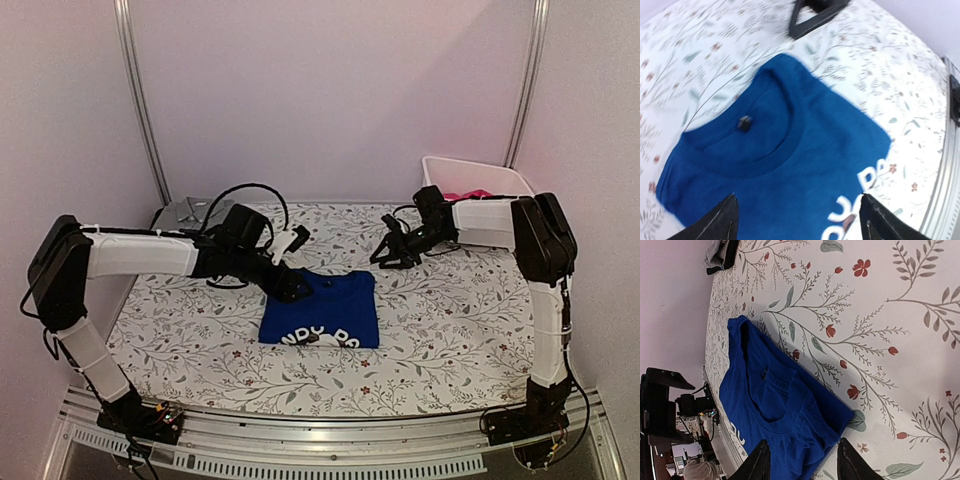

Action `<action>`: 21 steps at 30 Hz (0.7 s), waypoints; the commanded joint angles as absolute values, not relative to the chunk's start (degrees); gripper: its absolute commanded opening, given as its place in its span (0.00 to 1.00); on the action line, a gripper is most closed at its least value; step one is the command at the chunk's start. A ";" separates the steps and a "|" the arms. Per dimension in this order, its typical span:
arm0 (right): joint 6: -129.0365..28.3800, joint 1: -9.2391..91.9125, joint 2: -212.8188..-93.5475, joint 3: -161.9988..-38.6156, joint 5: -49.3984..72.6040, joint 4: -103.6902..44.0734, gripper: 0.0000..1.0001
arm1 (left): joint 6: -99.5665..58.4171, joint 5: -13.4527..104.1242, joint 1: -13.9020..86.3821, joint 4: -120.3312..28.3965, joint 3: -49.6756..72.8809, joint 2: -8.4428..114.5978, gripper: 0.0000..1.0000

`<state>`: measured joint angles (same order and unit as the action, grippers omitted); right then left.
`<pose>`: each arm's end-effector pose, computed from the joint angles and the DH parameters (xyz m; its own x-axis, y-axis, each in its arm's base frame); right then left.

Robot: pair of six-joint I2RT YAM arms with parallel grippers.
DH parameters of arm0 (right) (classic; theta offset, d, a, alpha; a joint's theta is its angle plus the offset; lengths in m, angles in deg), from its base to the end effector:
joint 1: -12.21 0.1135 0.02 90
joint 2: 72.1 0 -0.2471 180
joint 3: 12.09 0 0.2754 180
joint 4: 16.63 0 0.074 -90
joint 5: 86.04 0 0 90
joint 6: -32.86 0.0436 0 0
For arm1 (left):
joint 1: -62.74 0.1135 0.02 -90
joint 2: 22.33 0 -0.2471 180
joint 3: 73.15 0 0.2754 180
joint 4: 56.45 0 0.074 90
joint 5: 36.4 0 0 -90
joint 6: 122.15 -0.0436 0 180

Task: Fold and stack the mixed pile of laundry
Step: Smooth out the square-folded T-shirt at the center of the board.

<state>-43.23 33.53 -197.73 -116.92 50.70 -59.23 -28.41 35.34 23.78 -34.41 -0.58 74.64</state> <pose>0.4243 0.1997 0.1237 -0.9415 -0.1906 -0.2781 -0.3365 0.5828 0.7397 0.2871 -0.2498 0.1614 -0.6122 0.4154 -0.6728 0.7266 0.6311 -0.2715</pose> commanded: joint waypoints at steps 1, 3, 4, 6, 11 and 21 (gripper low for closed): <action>-44.69 33.74 -201.31 -117.33 53.71 -61.23 0.44 | -35.11 33.59 15.58 -39.55 3.45 78.94 0.81; -44.83 33.70 -201.60 -117.31 52.85 -61.56 0.44 | -35.64 34.05 12.31 -39.65 7.01 83.06 0.78; -44.77 33.66 -201.65 -117.19 52.61 -61.51 0.44 | -35.98 34.61 10.81 -39.95 8.49 84.86 0.78; -44.59 33.70 -201.78 -117.21 52.54 -61.48 0.44 | -36.84 35.52 8.30 -40.67 11.24 88.39 0.76; -44.06 33.66 -202.44 -117.99 53.42 -60.90 0.40 | -37.03 38.37 5.97 -40.93 17.29 95.36 0.73; -44.59 33.68 -206.57 -121.40 57.86 -60.64 0.28 | -40.67 31.14 5.18 -41.27 12.40 98.68 0.64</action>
<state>-43.93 33.57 -204.37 -119.63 54.22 -60.85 -38.22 34.85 5.57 -40.27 15.83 98.81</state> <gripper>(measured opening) 0.312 0.642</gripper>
